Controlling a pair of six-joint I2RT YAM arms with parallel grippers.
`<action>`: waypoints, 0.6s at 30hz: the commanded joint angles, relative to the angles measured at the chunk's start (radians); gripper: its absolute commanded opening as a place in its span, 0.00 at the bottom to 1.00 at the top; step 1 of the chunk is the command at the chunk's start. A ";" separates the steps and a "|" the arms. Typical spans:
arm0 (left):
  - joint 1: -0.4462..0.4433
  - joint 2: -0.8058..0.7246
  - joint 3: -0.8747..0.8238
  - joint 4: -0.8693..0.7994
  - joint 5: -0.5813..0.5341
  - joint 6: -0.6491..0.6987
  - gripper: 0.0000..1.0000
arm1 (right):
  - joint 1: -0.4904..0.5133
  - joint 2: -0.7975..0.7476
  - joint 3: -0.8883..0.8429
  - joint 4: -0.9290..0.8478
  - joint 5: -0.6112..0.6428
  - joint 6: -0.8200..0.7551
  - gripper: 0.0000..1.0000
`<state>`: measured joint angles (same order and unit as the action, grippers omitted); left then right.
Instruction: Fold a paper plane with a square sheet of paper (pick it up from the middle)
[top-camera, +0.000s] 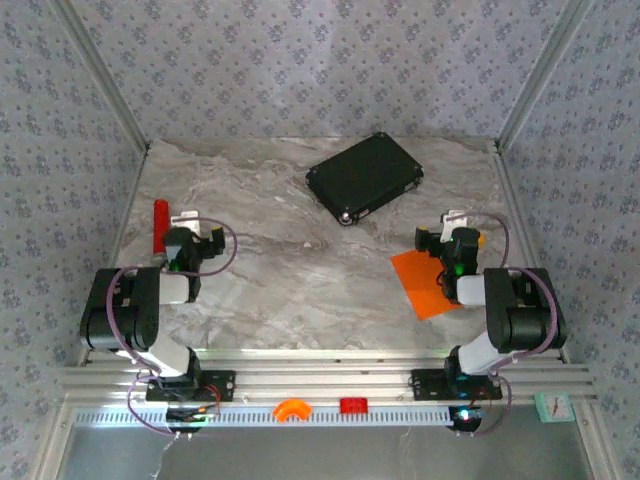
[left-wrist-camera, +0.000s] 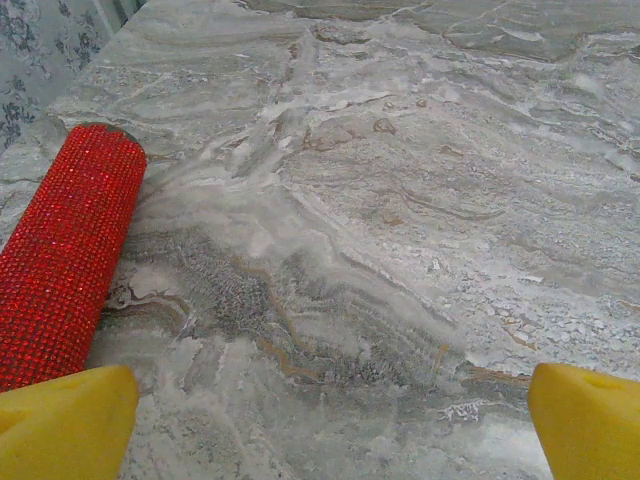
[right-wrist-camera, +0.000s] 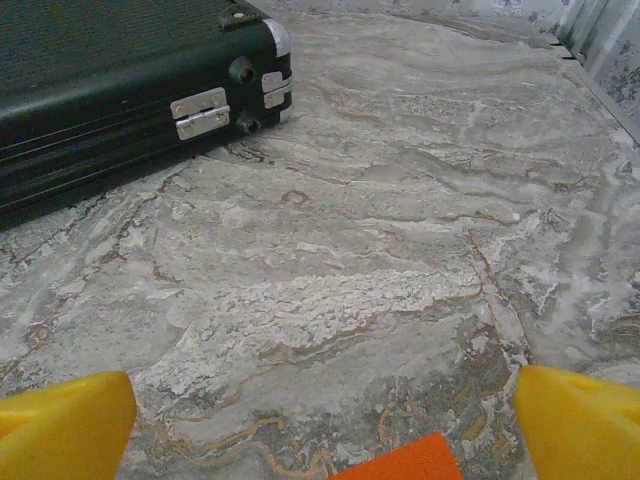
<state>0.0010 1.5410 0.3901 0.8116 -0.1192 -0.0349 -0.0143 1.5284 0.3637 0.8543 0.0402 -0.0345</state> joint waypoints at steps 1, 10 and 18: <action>0.005 -0.007 0.018 0.014 0.002 -0.009 1.00 | -0.011 0.009 0.019 -0.008 -0.030 0.002 0.99; 0.005 -0.007 0.018 0.014 0.002 -0.009 1.00 | -0.015 0.007 0.018 -0.008 -0.034 0.003 0.99; 0.006 -0.005 0.026 0.002 0.041 0.005 1.00 | -0.015 0.007 0.020 -0.008 -0.035 0.003 0.99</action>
<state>0.0029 1.5410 0.3901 0.8108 -0.1123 -0.0345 -0.0223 1.5288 0.3637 0.8486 0.0170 -0.0345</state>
